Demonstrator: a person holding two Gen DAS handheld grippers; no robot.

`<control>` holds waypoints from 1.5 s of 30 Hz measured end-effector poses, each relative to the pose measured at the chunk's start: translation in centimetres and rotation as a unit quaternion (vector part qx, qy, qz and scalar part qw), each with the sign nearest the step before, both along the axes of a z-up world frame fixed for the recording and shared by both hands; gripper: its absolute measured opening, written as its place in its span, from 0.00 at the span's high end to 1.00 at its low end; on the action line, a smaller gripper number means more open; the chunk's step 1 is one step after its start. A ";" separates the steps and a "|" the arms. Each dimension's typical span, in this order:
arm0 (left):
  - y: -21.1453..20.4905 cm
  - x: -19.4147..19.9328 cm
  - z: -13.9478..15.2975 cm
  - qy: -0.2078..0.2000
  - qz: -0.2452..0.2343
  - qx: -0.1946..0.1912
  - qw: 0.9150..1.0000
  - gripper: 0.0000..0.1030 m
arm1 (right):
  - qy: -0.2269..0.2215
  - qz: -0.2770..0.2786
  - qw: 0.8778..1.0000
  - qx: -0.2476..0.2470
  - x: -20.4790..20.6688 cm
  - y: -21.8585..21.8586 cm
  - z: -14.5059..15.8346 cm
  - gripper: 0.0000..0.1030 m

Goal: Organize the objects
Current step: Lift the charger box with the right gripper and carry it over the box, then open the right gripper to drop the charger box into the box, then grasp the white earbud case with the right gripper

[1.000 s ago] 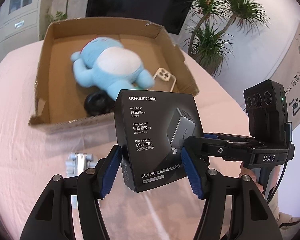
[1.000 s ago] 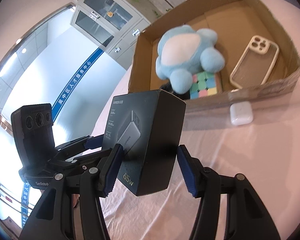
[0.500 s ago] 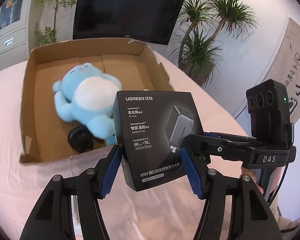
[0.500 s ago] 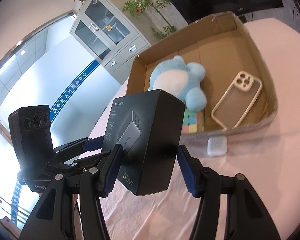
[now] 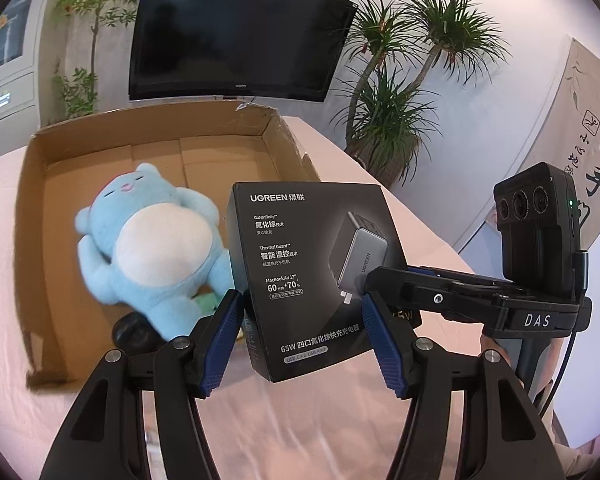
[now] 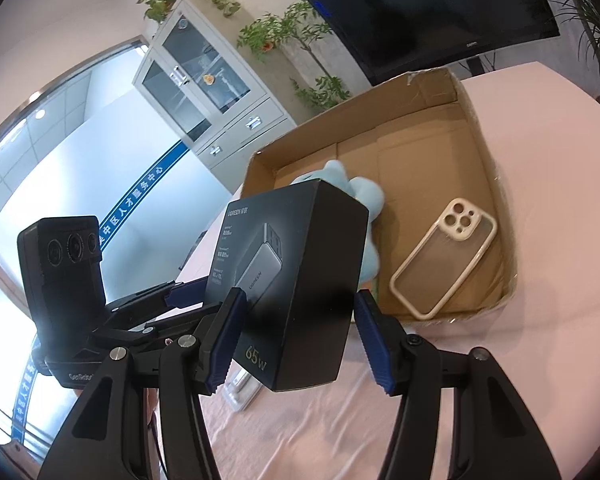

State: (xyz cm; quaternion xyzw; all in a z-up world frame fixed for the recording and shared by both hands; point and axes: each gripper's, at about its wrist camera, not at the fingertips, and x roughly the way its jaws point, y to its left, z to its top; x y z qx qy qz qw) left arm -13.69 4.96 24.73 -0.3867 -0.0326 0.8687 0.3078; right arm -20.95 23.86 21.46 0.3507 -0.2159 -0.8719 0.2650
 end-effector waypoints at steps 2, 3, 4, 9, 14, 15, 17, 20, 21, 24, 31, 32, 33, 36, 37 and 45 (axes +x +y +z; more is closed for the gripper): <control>0.7 -1.1 -0.4 -0.004 -0.004 -0.002 1.000 0.42 | -0.003 -0.002 1.000 0.006 -1.0 0.5 -0.2 0.48; 1.0 -1.7 -0.7 -0.006 -0.004 -0.003 1.000 0.42 | -0.005 -0.005 1.000 0.010 -1.5 0.8 -0.3 0.48; 1.3 -2.2 -0.9 -0.008 -0.005 -0.003 1.000 0.42 | -0.006 -0.005 1.000 0.012 -2.0 1.0 -0.4 0.48; 2.6 -5.4 -2.5 -0.025 -0.011 -0.002 1.000 0.42 | -0.021 -0.011 1.000 0.017 -4.6 2.2 -1.5 0.48; 4.0 -8.0 -4.3 -0.041 -0.016 -0.006 0.999 0.42 | -0.036 -0.016 0.999 0.019 -6.7 3.3 -3.1 0.48; 4.2 -8.4 -4.7 -0.043 -0.017 -0.008 0.999 0.42 | -0.038 -0.017 0.999 0.019 -7.0 3.5 -3.4 0.48; 4.6 -9.2 -5.3 -0.048 -0.018 -0.013 0.999 0.42 | -0.044 -0.019 0.999 0.020 -7.8 3.8 -4.0 0.48; 5.3 -10.4 -6.5 -0.055 -0.019 -0.024 0.998 0.42 | -0.054 -0.024 0.998 0.023 -8.9 4.1 -5.1 0.48; 5.5 -10.6 -6.7 -0.057 -0.020 -0.026 0.998 0.42 | -0.057 -0.027 0.998 0.024 -9.2 4.2 -5.4 0.48; 6.4 -11.4 -7.7 -0.062 -0.032 -0.029 0.997 0.42 | -0.063 -0.037 0.997 0.038 -9.9 4.3 -6.1 0.48; 6.0 -11.6 -8.9 -0.076 -0.019 -0.020 0.997 0.40 | -0.062 -0.080 0.992 0.069 -9.8 4.7 -7.2 0.49; 5.5 -11.3 -8.6 -0.076 -0.013 -0.019 0.997 0.38 | -0.055 -0.090 0.992 0.076 -9.3 4.8 -6.9 0.48; 5.0 -10.8 -8.4 -0.073 -0.006 -0.024 0.997 0.35 | -0.046 -0.096 0.991 0.081 -8.7 4.8 -6.4 0.45; 3.0 -7.6 -8.0 -0.038 0.040 -0.083 0.995 0.21 | -0.015 -0.089 0.991 0.099 -5.6 3.9 -5.0 0.33; 2.4 -6.3 -8.2 -0.028 0.047 -0.104 0.993 0.20 | -0.007 -0.075 0.991 0.112 -4.1 3.2 -5.1 0.31; -0.5 1.1 -12.9 -0.057 0.085 -0.149 0.983 0.19 | -0.022 0.002 0.957 0.290 -0.8 -6.1 -12.9 0.44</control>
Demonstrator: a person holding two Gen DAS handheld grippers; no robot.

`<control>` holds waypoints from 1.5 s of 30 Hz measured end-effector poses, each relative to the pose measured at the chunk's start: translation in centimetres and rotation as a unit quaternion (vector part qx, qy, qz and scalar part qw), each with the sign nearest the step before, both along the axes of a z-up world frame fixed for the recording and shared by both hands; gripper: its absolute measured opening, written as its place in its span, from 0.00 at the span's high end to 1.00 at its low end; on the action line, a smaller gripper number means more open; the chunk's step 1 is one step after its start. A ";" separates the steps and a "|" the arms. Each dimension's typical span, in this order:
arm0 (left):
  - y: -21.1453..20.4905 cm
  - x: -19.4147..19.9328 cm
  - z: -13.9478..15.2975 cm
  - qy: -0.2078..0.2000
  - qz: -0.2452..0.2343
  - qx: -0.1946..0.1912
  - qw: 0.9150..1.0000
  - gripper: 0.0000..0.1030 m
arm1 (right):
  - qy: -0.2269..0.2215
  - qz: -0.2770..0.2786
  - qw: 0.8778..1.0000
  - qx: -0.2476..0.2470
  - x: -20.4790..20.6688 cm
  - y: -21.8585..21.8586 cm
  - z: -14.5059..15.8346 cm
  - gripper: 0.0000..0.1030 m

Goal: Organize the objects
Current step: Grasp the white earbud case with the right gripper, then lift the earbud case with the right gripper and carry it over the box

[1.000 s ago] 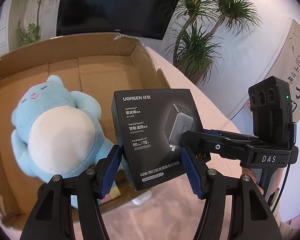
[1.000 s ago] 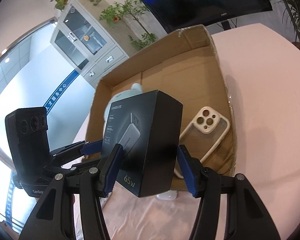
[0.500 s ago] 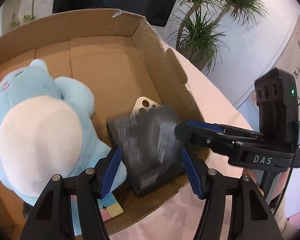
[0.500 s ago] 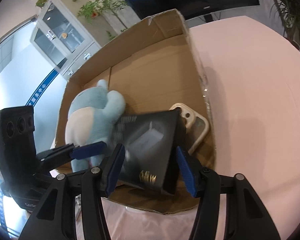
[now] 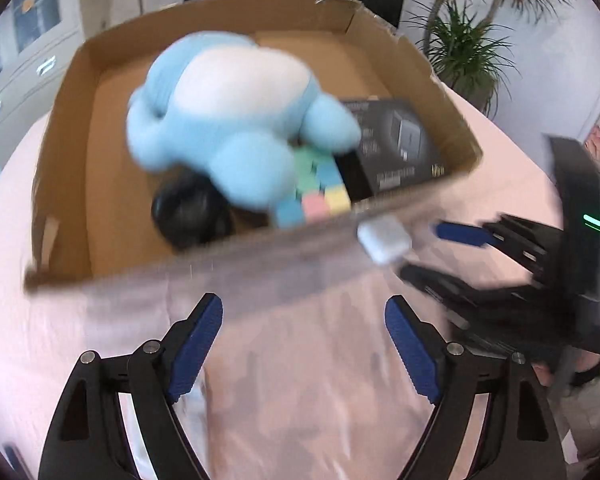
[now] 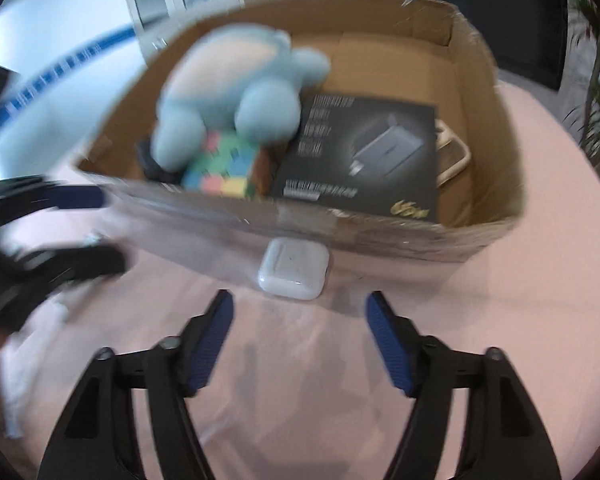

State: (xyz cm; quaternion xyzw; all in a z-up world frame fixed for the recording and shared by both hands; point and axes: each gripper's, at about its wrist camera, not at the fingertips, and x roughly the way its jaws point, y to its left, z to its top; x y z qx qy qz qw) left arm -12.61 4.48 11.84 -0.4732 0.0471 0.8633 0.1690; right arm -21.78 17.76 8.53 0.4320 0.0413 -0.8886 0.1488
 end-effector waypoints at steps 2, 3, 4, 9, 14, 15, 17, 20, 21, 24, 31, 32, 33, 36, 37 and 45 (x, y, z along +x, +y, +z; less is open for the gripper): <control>-0.2 1.2 -0.2 0.003 0.005 -0.007 1.000 0.19 | 0.003 -0.006 1.000 0.028 -1.0 -1.4 -1.1 0.47; -0.3 1.7 0.0 0.007 0.008 -0.011 1.000 0.19 | 0.003 -0.004 0.999 0.042 -1.5 -2.1 -1.5 0.54; -0.4 2.3 0.1 0.013 0.012 -0.016 1.000 0.19 | 0.003 -0.001 0.999 0.048 -1.9 -2.6 -1.8 0.55; -0.7 4.8 0.2 0.028 0.015 -0.024 0.999 0.19 | -0.004 0.034 0.999 0.034 -0.3 -3.7 -1.6 0.59; -1.5 6.9 -0.7 0.012 0.007 -0.021 1.000 0.19 | 0.000 0.106 0.994 0.033 6.4 -5.0 -1.6 0.59; -1.3 7.3 -1.0 0.006 0.001 -0.020 1.000 0.19 | 0.003 0.121 0.992 0.032 8.2 -5.3 -1.6 0.59; -1.1 8.3 -1.5 -0.008 -0.015 -0.019 1.000 0.19 | 0.009 0.143 0.989 0.033 11.2 -5.6 -1.6 0.59; 0.0 10.2 -2.7 -0.038 -0.061 -0.007 0.997 0.19 | 0.008 0.165 0.986 0.019 15.2 -5.9 -1.4 0.59; 0.4 10.6 -3.1 -0.049 -0.076 -0.001 0.996 0.19 | 0.011 0.166 0.986 0.020 16.1 -5.8 -1.3 0.59; 1.3 11.5 -4.2 -0.067 -0.111 0.000 0.992 0.20 | 0.014 0.163 0.986 0.022 17.5 -5.5 -1.3 0.57; 2.6 11.5 -5.0 -0.083 -0.142 0.004 0.986 0.57 | 0.023 0.173 0.984 0.036 17.7 -6.0 -1.5 0.52; 2.7 11.4 -4.9 -0.079 -0.143 0.000 0.987 0.59 | 0.023 0.173 0.984 0.036 17.2 -6.4 -1.5 0.52; 2.8 11.3 -4.9 -0.081 -0.144 0.000 0.986 0.59 | 0.021 0.174 0.984 0.036 17.2 -6.2 -1.5 0.52; 2.8 11.2 -4.9 -0.081 -0.147 0.001 0.986 0.59 | 0.018 0.171 0.984 0.037 17.0 -6.1 -1.4 0.55; 2.7 11.2 -4.9 -0.082 -0.148 0.001 0.986 0.59 | 0.018 0.172 0.984 0.039 17.1 -6.1 -1.4 0.55; 2.3 11.3 -4.9 -0.086 -0.149 0.016 0.985 0.60 | 0.015 0.170 0.984 0.039 17.0 -6.4 -1.4 0.53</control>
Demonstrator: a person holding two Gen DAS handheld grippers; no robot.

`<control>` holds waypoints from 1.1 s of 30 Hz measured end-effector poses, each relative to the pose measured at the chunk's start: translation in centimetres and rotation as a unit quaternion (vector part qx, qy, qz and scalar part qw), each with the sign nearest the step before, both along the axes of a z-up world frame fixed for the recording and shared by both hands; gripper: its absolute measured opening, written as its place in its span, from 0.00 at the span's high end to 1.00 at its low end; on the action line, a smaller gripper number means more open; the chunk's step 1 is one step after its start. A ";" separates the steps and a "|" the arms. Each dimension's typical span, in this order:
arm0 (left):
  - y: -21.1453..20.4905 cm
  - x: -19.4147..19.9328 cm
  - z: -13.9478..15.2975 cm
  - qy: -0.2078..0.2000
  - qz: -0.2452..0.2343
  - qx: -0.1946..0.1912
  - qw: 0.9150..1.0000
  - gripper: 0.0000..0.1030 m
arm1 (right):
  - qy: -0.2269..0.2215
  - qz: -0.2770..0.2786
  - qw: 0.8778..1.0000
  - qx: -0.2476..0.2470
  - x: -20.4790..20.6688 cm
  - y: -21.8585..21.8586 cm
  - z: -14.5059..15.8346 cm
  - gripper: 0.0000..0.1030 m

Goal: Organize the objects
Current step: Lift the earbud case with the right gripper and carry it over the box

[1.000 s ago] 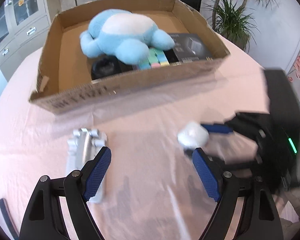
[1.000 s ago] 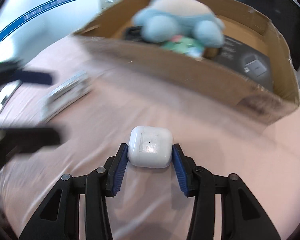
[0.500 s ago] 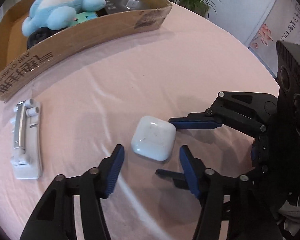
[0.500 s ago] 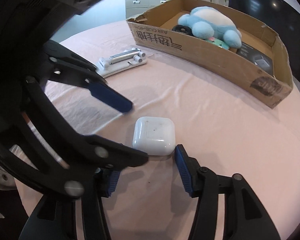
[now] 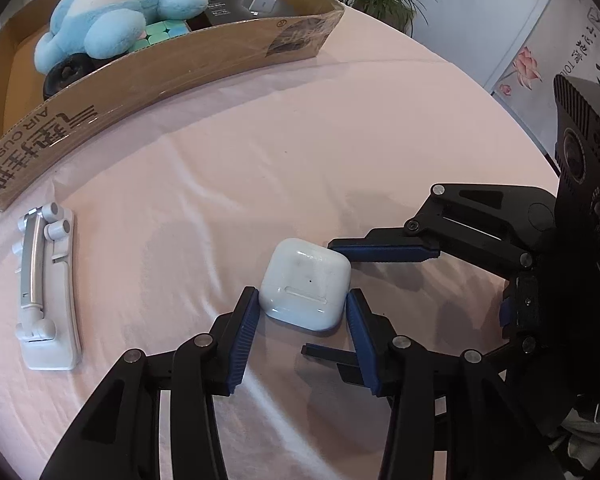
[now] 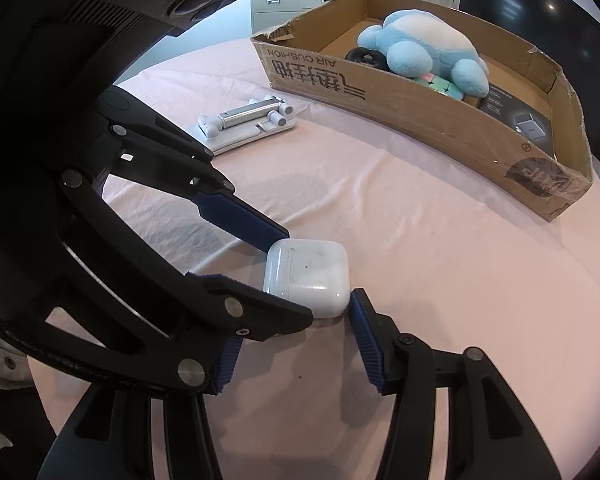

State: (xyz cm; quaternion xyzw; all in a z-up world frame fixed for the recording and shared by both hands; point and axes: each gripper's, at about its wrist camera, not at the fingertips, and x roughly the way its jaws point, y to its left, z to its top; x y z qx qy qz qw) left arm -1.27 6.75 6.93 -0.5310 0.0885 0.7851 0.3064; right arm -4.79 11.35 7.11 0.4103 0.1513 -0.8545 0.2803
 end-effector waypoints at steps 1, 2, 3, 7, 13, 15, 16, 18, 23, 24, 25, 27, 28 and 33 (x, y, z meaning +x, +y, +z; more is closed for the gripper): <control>-0.4 0.0 0.0 0.000 0.000 0.001 1.000 0.60 | -0.001 -0.002 1.000 -0.001 0.0 -0.1 0.0 0.53; -0.5 0.1 0.0 0.000 0.000 0.002 1.000 0.60 | 0.000 -0.002 1.000 -0.001 0.0 -0.1 0.0 0.53; -0.5 0.1 0.0 0.000 0.000 0.002 1.000 0.60 | 0.000 -0.003 1.000 -0.001 0.0 -0.2 0.0 0.53; -0.6 0.2 0.0 0.000 0.001 0.001 1.000 0.59 | 0.000 -0.002 1.000 -0.001 0.0 -0.2 0.0 0.54; -0.5 0.3 0.0 -0.002 0.005 -0.010 1.000 0.59 | -0.004 0.000 1.000 -0.001 0.1 -0.4 0.0 0.55; -0.5 0.5 0.2 0.003 0.007 -0.014 1.000 0.59 | -0.004 0.001 1.000 0.001 0.1 -0.5 0.0 0.57; -0.6 0.6 0.3 0.005 0.008 -0.014 1.000 0.59 | -0.004 0.002 1.000 0.001 0.2 -0.6 0.1 0.58; -0.7 0.8 0.8 0.010 0.009 -0.009 1.000 0.59 | -0.004 0.002 1.000 -0.002 0.2 -0.6 0.3 0.59; -1.1 0.8 1.8 0.018 0.009 -0.004 1.000 0.59 | 0.004 0.004 1.000 -0.008 0.2 -0.6 1.0 0.59; -1.2 0.8 2.0 0.020 0.010 -0.002 1.000 0.59 | 0.005 0.004 1.000 -0.008 0.2 -0.6 1.1 0.60; -1.3 0.8 2.2 0.022 0.010 -0.001 1.000 0.59 | 0.008 0.004 1.000 -0.008 0.2 -0.6 1.2 0.60; -1.3 0.8 2.6 0.026 0.011 0.002 1.000 0.59 | 0.012 0.005 1.000 -0.008 0.3 -0.7 1.5 0.60; -1.4 0.8 2.8 0.028 0.012 0.003 1.000 0.59 | 0.013 0.005 1.000 -0.008 0.4 -0.7 1.6 0.60; -1.8 0.5 3.9 0.035 0.014 0.005 0.999 0.59 | 0.021 0.005 1.000 -0.008 0.0 -0.9 2.4 0.59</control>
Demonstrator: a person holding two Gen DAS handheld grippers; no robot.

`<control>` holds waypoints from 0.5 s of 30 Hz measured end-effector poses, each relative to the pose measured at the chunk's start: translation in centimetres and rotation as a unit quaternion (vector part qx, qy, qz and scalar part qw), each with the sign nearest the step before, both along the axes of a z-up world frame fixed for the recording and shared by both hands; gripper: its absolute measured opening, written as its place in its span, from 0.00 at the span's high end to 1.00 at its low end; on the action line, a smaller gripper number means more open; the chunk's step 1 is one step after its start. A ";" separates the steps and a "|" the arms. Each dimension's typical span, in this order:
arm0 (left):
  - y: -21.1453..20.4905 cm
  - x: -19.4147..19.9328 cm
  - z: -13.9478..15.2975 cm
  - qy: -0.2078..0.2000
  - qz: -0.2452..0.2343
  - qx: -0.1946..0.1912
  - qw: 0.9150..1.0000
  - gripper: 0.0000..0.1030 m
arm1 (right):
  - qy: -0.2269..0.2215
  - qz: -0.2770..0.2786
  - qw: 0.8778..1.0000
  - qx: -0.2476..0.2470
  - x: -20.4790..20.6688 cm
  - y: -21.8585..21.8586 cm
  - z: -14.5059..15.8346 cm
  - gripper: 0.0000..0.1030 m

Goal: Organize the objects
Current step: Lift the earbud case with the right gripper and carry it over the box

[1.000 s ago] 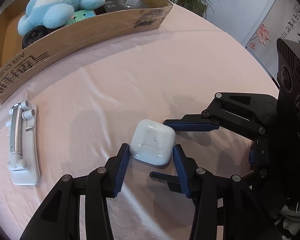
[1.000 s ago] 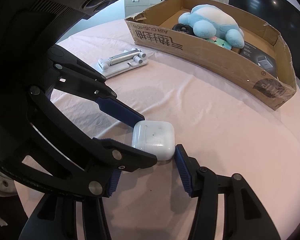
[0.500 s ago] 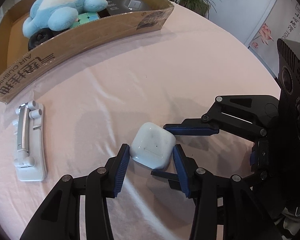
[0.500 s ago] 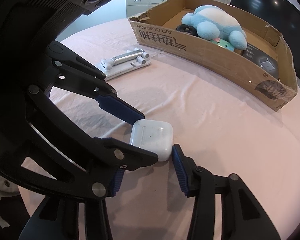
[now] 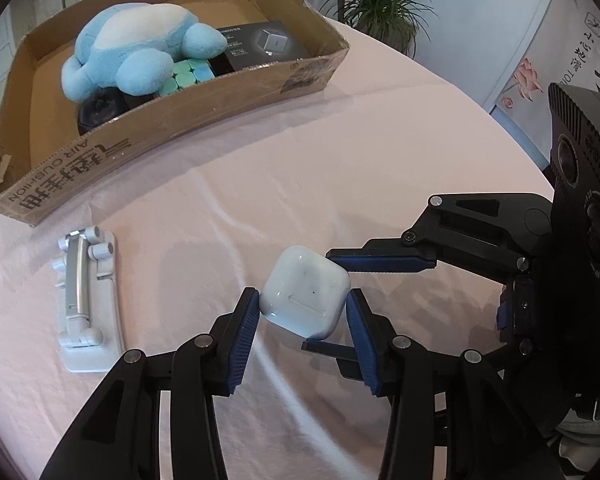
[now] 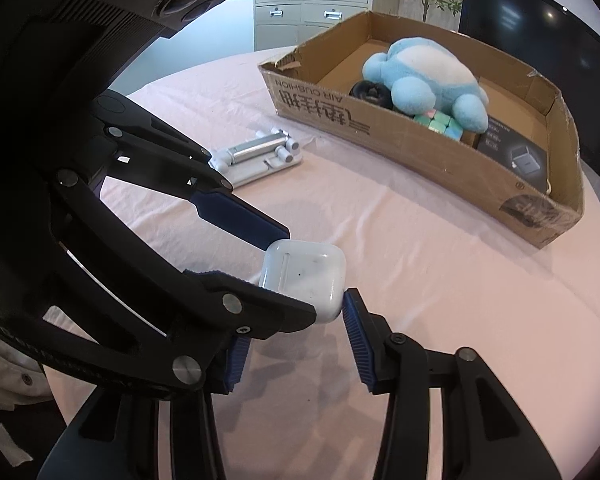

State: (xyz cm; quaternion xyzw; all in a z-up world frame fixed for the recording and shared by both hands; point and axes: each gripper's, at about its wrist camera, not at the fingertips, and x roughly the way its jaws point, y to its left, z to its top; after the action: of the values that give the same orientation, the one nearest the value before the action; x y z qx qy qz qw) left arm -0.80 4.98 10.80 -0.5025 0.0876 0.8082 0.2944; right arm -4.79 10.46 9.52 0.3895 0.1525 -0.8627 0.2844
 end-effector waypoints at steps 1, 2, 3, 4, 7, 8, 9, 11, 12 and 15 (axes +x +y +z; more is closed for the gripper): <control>-0.2 -0.2 0.2 0.003 0.001 0.001 1.000 0.59 | 0.001 0.000 1.000 -0.001 -0.2 -0.1 0.2 0.59; -0.3 -0.3 0.5 0.006 0.002 0.002 1.000 0.59 | 0.003 -0.001 1.000 -0.002 -0.3 -0.1 0.5 0.60; -0.5 -0.5 0.8 0.009 0.004 0.003 1.000 0.59 | 0.006 -0.001 1.000 -0.005 -0.5 -0.2 0.8 0.59; -0.6 -0.9 1.1 0.012 0.005 0.003 1.000 0.59 | 0.007 0.000 1.000 -0.006 -0.8 -0.3 1.0 0.59; -1.0 -1.7 2.0 0.022 0.010 0.003 1.000 0.59 | 0.018 0.004 1.000 -0.003 -1.4 -0.9 1.9 0.59; -1.2 -2.0 2.3 0.025 0.013 0.002 1.000 0.59 | 0.023 0.007 1.000 -0.001 -1.7 -1.1 2.3 0.59; -1.4 -2.3 2.8 0.031 0.016 0.001 0.999 0.59 | 0.026 0.008 1.000 -0.001 -2.0 -1.4 2.7 0.60; -1.9 -2.9 3.7 0.043 0.022 -0.002 0.999 0.59 | 0.034 0.009 0.999 -0.001 -2.7 -2.0 3.4 0.60; -2.2 -3.2 4.0 0.048 0.024 -0.003 0.999 0.59 | 0.038 0.011 0.999 -0.003 -3.0 -2.2 3.8 0.60; -3.3 -4.6 5.2 0.061 0.034 -0.003 0.998 0.59 | 0.048 0.014 0.999 -0.010 -4.3 -3.0 5.0 0.60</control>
State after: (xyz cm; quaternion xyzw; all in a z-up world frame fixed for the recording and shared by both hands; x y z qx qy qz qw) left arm -5.40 1.70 16.01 -0.4558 0.0905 0.8465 0.2600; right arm -9.12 7.49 14.52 0.3425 0.1625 -0.8778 0.2928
